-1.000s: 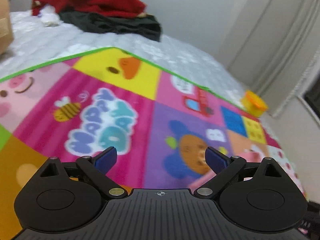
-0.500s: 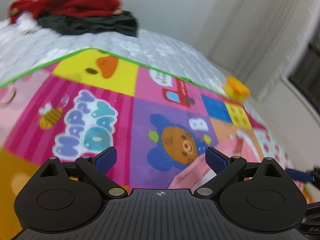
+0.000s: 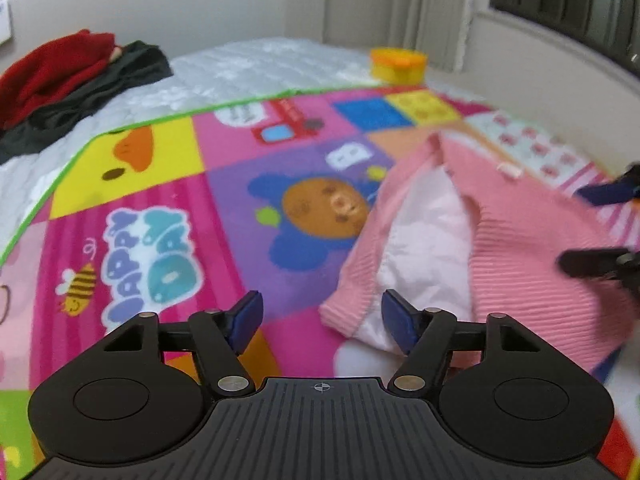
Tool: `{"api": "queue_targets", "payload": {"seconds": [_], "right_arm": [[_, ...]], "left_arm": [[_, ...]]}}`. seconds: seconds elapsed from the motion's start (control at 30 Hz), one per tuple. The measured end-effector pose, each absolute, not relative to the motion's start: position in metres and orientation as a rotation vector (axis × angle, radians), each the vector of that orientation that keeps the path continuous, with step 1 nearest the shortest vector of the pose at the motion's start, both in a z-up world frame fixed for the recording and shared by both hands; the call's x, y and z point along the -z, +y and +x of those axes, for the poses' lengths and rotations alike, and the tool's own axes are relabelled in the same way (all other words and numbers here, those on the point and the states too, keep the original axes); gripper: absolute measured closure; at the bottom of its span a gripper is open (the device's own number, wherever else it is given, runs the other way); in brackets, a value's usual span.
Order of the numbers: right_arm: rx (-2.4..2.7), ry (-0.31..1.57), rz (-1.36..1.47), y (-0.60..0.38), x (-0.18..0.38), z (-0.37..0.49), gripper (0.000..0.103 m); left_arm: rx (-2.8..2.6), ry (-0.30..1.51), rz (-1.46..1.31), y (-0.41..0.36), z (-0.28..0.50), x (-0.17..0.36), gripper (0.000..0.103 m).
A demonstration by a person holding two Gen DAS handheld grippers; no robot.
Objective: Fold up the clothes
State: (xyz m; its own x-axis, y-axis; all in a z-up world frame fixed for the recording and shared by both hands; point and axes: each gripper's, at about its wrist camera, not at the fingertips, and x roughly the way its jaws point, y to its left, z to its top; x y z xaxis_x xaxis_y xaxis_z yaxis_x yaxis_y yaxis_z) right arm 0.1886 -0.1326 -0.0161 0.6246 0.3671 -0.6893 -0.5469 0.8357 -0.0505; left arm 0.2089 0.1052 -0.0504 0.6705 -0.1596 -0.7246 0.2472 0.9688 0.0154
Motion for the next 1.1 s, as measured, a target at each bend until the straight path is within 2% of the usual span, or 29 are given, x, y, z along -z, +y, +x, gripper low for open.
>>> {"api": "queue_targets", "payload": {"seconds": [0.03, 0.1, 0.13, 0.17, 0.2, 0.3, 0.47, 0.5, 0.53, 0.57, 0.6, 0.63, 0.8, 1.0, 1.1], "right_arm": [[-0.534, 0.727, -0.262, -0.133, 0.018, 0.189, 0.017], [-0.540, 0.729, -0.254, -0.133, 0.020, 0.189, 0.015], [-0.540, 0.729, -0.255, -0.133, 0.021, 0.189, 0.014], [-0.538, 0.728, -0.257, -0.134, 0.022, 0.189, 0.014], [-0.537, 0.728, -0.260, -0.134, 0.023, 0.189, 0.012], [-0.522, 0.731, -0.240, -0.139, 0.025, 0.193, 0.008], [-0.523, 0.833, -0.053, -0.153, 0.033, 0.215, 0.009], [-0.534, 0.862, 0.012, -0.156, 0.034, 0.220, 0.021], [-0.544, 0.891, 0.077, -0.159, 0.036, 0.225, 0.042], [-0.552, 0.888, 0.097, -0.158, 0.032, 0.225, 0.052], [-0.560, 0.872, 0.097, -0.155, 0.026, 0.224, 0.071], [-0.566, 0.843, 0.099, -0.153, 0.016, 0.223, 0.085], [-0.520, 0.733, 0.166, -0.165, -0.011, 0.238, 0.086], [-0.345, 0.841, 0.142, -0.178, 0.059, 0.283, 0.081], [-0.349, 0.863, 0.217, -0.188, 0.062, 0.289, 0.076]], "left_arm": [[0.152, 0.810, 0.137, 0.109, 0.214, 0.056, 0.024], [-0.005, 0.819, 0.179, 0.116, 0.223, 0.068, 0.007], [-0.062, 0.809, 0.147, 0.124, 0.226, 0.069, 0.005], [-0.137, 0.796, 0.110, 0.134, 0.228, 0.066, 0.018], [-0.211, 0.783, 0.074, 0.144, 0.229, 0.063, 0.021], [-0.318, 0.725, -0.098, 0.174, 0.225, 0.048, 0.014], [-0.084, 0.715, -0.435, 0.190, 0.220, 0.041, 0.008], [-0.079, 0.720, -0.419, 0.186, 0.221, 0.042, 0.008], [-0.074, 0.726, -0.402, 0.182, 0.222, 0.043, 0.008], [-0.069, 0.732, -0.385, 0.177, 0.223, 0.044, 0.008], [-0.064, 0.737, -0.369, 0.173, 0.224, 0.045, 0.008], [-0.059, 0.743, -0.352, 0.169, 0.224, 0.046, 0.008], [-0.018, 0.738, -0.454, 0.174, 0.223, 0.046, 0.007], [0.142, 0.794, -0.591, 0.162, 0.228, 0.055, 0.006], [0.297, 0.864, -0.704, 0.150, 0.228, 0.064, 0.005]]}}
